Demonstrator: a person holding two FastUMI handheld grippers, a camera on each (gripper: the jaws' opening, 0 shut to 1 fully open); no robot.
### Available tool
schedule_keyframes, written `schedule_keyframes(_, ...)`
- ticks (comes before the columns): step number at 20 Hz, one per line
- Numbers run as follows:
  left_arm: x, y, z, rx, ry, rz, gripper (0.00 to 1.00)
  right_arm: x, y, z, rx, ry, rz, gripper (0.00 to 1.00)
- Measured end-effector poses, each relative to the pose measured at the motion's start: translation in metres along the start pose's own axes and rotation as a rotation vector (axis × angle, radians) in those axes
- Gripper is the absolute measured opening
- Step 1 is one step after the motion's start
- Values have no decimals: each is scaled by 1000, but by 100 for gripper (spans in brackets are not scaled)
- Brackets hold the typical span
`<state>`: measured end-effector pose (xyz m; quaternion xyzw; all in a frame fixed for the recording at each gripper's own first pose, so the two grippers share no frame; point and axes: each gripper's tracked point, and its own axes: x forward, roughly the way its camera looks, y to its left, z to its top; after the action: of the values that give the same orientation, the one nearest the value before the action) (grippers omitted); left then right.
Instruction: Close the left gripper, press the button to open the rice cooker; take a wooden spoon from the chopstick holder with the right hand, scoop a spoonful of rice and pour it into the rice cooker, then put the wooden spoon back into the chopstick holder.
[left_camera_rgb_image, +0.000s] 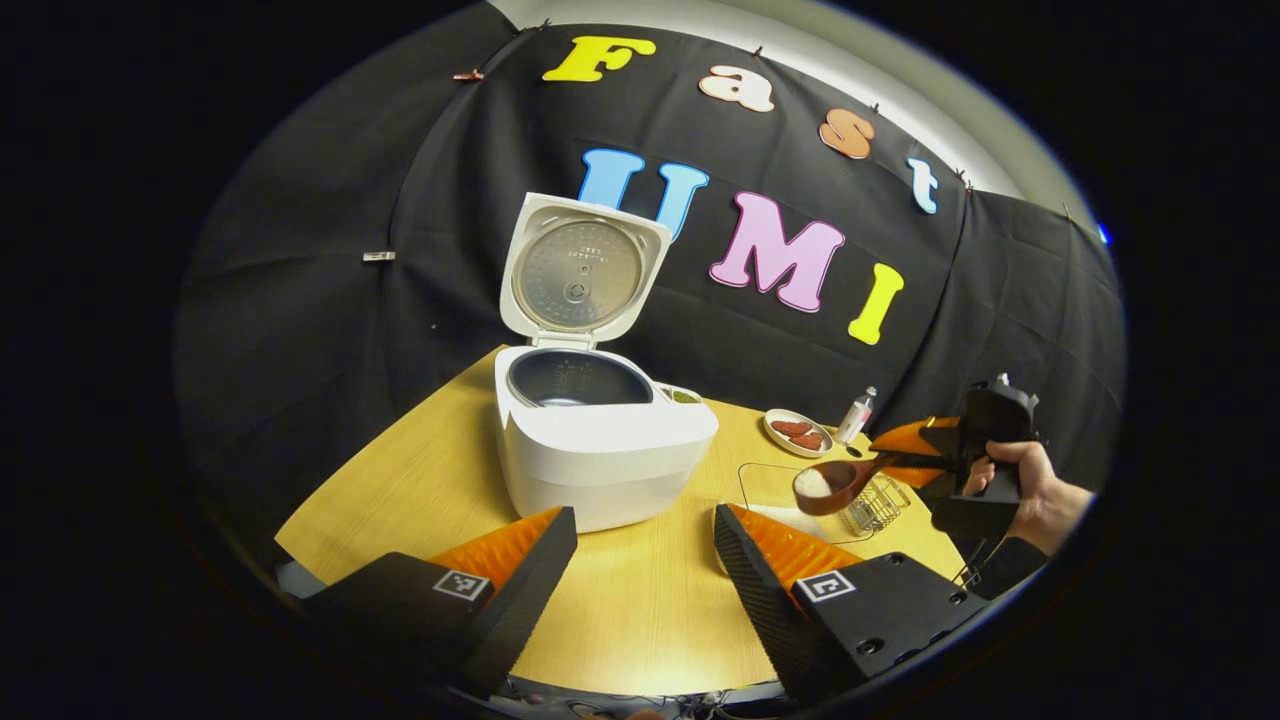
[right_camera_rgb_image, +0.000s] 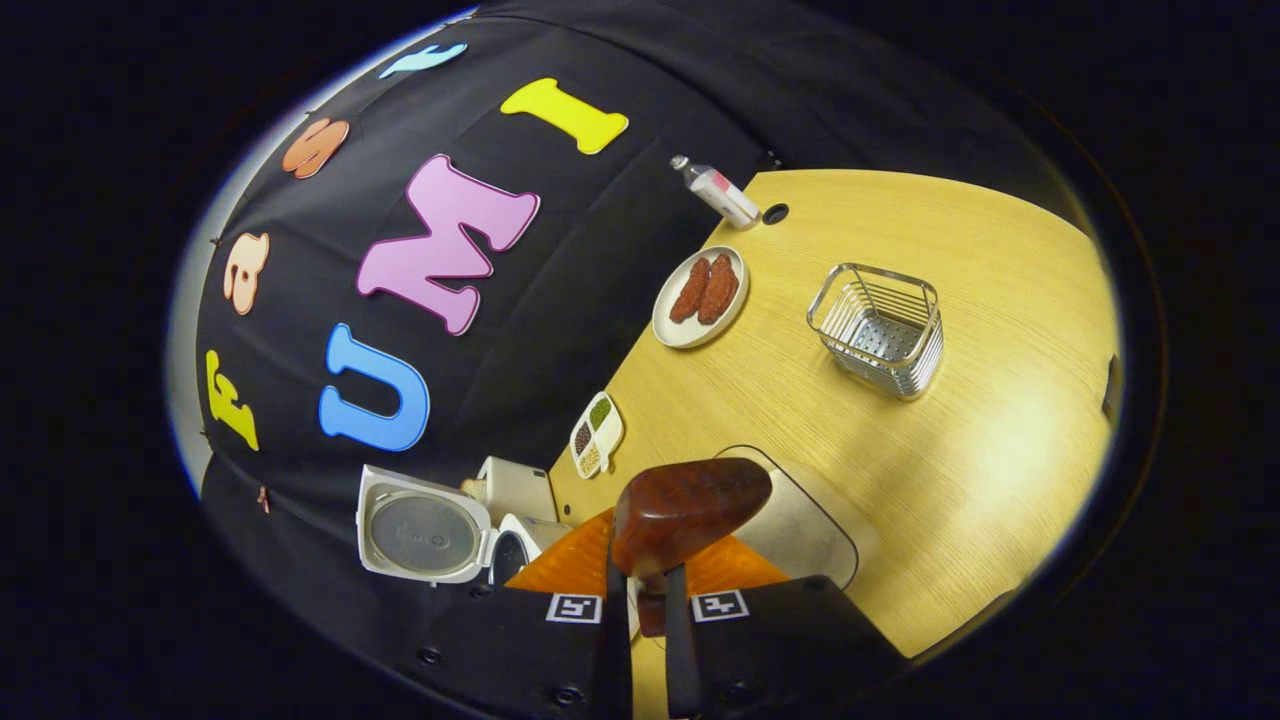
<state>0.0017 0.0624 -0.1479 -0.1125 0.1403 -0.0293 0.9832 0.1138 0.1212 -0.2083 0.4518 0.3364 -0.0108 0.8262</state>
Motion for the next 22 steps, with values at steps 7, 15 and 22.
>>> schedule_keyframes(7,-9,14,13,-12,-41,38,96,-2,62,5,138,29,104,18)
schedule_keyframes(15,-16,49,28,-45,-82,103,96,30,156,-36,95,115,208,18)
schedule_keyframes(22,-12,86,32,-70,-78,158,96,83,220,-93,79,202,253,18)
